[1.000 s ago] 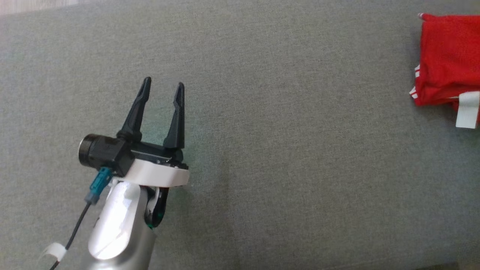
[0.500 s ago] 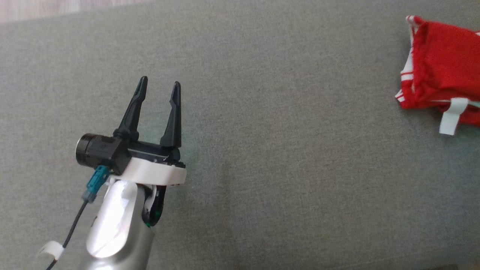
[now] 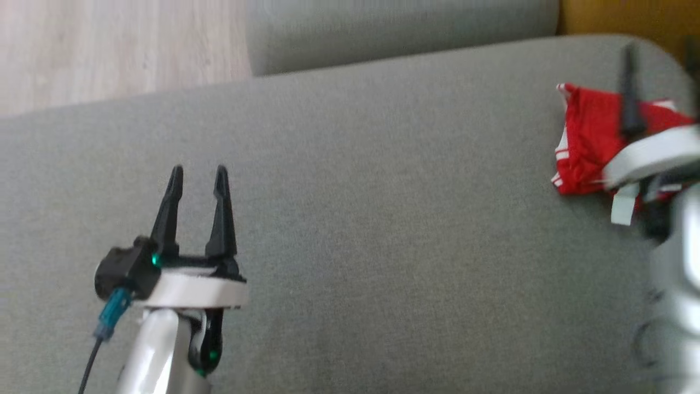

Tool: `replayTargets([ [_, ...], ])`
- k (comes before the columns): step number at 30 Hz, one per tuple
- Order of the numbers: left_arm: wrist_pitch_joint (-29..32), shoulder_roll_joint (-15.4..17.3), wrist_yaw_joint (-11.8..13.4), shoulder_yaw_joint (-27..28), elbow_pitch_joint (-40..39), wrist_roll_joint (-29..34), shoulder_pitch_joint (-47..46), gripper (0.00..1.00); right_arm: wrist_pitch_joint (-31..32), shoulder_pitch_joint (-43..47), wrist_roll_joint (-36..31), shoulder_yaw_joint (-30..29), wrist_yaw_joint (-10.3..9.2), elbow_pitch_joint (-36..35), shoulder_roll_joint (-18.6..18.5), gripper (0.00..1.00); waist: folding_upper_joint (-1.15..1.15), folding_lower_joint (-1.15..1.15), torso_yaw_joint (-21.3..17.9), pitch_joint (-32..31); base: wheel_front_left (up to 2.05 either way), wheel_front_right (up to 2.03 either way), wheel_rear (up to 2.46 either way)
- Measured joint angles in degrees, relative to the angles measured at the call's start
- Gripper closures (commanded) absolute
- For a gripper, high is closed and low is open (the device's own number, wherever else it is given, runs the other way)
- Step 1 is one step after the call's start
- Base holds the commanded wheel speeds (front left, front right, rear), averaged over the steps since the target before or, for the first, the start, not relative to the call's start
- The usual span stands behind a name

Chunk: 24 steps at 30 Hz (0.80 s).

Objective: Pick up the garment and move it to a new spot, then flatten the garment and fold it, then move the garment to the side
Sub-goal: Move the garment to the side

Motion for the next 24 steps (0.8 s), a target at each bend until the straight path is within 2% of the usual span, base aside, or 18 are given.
replayTargets([
  [5, 0.0, 0.0, 0.0, 1.2, -0.8, -1.2, 4.9, 0.00, -3.5, 7.0, 3.8, 0.4, 0.00, -3.4, 8.0, 0.00, 0.00, 0.00, 0.4, -4.5, 0.00, 0.00, 0.00],
  [10, 0.0, 0.0, 0.0, 2.7, -1.6, -2.2, 8.3, 0.00, -6.4, 13.2, 8.1, -0.3, 0.00, -6.0, 9.7, 0.00, 0.00, 0.00, 0.9, -6.8, 0.00, 0.00, 0.00],
  [13, 0.0, 0.0, 1.3, 4.4, -2.9, -3.3, 10.2, 0.00, -7.7, 18.5, 9.1, 0.6, 0.00, -6.6, 9.8, 0.00, 0.00, 0.00, 1.0, -7.6, 0.00, 0.00, 0.00],
  [15, 0.0, 0.1, 1.9, 5.4, -3.5, -4.4, 11.6, 0.00, -8.1, 21.9, 12.1, 2.1, 0.00, -5.9, 9.9, 0.00, 0.00, 0.00, 0.8, -7.8, 0.00, 0.00, 0.00],
  [19, 0.0, 0.0, 1.9, 5.1, -3.3, -6.2, 13.7, 0.00, -8.4, 26.6, 14.0, 4.3, 0.00, -4.2, 10.3, 0.00, 0.00, 0.01, 1.0, -8.1, 0.00, 0.00, 0.00],
  [24, 0.0, 0.1, 1.1, 4.8, -3.6, -7.3, 14.6, 0.00, -8.5, 27.5, 14.9, 5.0, 0.00, -5.1, 10.5, 0.00, 0.00, 0.02, 0.8, -8.1, 0.07, -0.22, 0.15],
])
